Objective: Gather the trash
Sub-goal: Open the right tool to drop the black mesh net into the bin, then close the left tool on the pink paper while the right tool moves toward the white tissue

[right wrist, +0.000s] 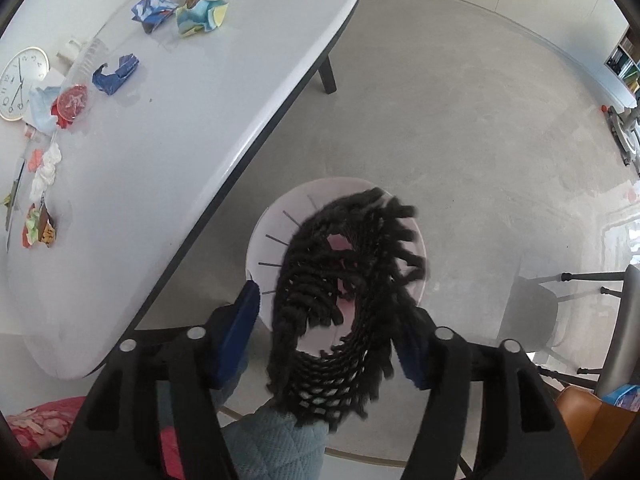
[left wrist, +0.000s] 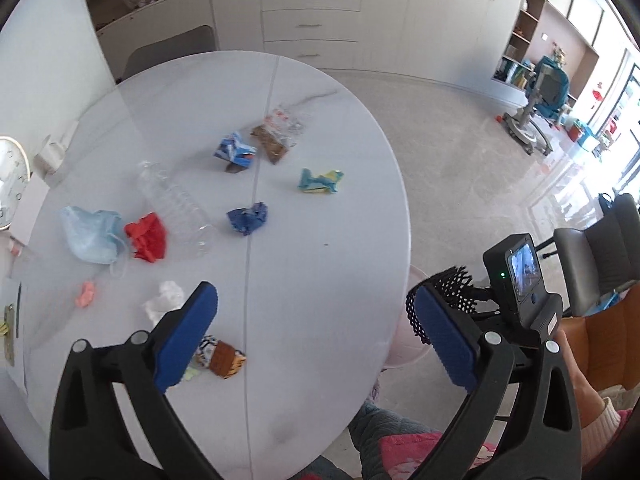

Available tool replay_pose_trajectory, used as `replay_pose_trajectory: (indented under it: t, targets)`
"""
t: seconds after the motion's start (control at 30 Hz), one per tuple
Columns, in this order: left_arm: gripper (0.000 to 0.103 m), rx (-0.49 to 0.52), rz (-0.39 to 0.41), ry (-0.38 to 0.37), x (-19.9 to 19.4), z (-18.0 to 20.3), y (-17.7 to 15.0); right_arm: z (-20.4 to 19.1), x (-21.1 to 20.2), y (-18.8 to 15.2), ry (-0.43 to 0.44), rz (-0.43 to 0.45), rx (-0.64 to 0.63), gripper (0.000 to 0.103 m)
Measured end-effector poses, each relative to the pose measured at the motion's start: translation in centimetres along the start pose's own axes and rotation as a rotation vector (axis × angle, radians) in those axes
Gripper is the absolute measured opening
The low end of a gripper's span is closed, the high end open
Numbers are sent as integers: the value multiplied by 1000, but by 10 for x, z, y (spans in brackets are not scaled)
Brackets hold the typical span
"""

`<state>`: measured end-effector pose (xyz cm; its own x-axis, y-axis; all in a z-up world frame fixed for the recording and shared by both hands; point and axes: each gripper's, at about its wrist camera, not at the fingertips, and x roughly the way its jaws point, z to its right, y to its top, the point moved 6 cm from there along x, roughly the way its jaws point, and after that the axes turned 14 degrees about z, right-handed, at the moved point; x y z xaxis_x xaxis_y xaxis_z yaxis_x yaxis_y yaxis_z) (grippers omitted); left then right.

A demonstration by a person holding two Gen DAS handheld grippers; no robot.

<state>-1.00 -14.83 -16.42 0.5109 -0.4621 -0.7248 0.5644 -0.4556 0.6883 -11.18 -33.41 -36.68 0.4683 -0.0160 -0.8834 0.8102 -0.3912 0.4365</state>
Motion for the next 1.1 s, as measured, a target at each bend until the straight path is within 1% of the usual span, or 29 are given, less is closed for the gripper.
replay_pose_trajectory:
  t: [0.03, 0.1, 0.2, 0.33, 0.4, 0.47, 0.6, 0.67, 0.73, 0.87, 1.0, 1.1]
  targets:
    - [95, -16, 8, 20, -5, -12, 0, -4, -1, 3, 6, 9, 2, 79]
    - [95, -43, 19, 59, -13, -34, -3, -9, -11, 10, 4, 34, 7, 85]
    - [95, -78, 27, 120, -25, -69, -9, -18, -33, 24, 0, 78, 27, 88]
    - [95, -148, 42, 169, -43, -115, -16, -41, -80, 48, -8, 182, 33, 98]
    - [95, -172, 52, 204, -51, -138, -21, -57, -102, 60, -18, 243, 9, 101]
    - [95, -189, 59, 236, -58, -160, -28, -77, -117, 75, -21, 294, -26, 101]
    - [95, -196, 75, 274, -71, -195, -40, -118, -132, 101, -10, 371, -100, 101]
    - [95, -192, 86, 287, -77, -210, -46, -139, -131, 107, 16, 381, -121, 101]
    - [95, -198, 87, 295, -81, -224, -53, -162, -127, 112, 65, 373, -130, 101]
    - [95, -217, 74, 273, -81, -242, -70, -204, -112, 115, 123, 330, -123, 101]
    - [95, -203, 58, 271, -74, -257, -88, -242, -103, 114, 160, 311, -143, 101]
    - [95, -221, 47, 276, -66, -276, -99, -271, -95, 115, 158, 305, -193, 101]
